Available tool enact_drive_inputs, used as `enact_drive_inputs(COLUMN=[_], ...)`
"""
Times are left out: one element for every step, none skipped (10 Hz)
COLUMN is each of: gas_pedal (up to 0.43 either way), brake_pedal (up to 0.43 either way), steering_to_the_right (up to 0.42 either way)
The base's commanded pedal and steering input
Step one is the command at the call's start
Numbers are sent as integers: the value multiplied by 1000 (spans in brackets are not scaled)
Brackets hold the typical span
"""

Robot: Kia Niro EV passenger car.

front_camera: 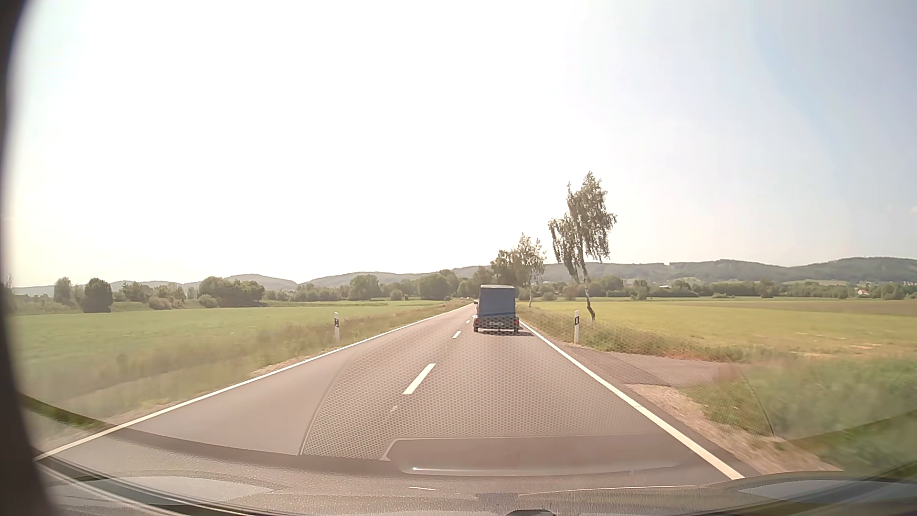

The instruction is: Follow the waypoints while adhering to traffic rules and regulations

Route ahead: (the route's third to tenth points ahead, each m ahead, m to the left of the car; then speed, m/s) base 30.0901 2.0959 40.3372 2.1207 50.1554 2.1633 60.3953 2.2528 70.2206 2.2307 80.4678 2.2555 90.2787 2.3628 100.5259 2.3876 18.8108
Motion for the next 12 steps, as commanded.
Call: enact_drive_inputs(gas_pedal=[130, 138, 138, 138, 138, 150, 150, 150, 150, 150, 157, 169], brake_pedal=[0, 0, 0, 0, 0, 0, 0, 0, 0, 0, 0, 0], steering_to_the_right=[0, 1, 0, 1, 0, 0, 0, -1, -1, -3, -3, -4])
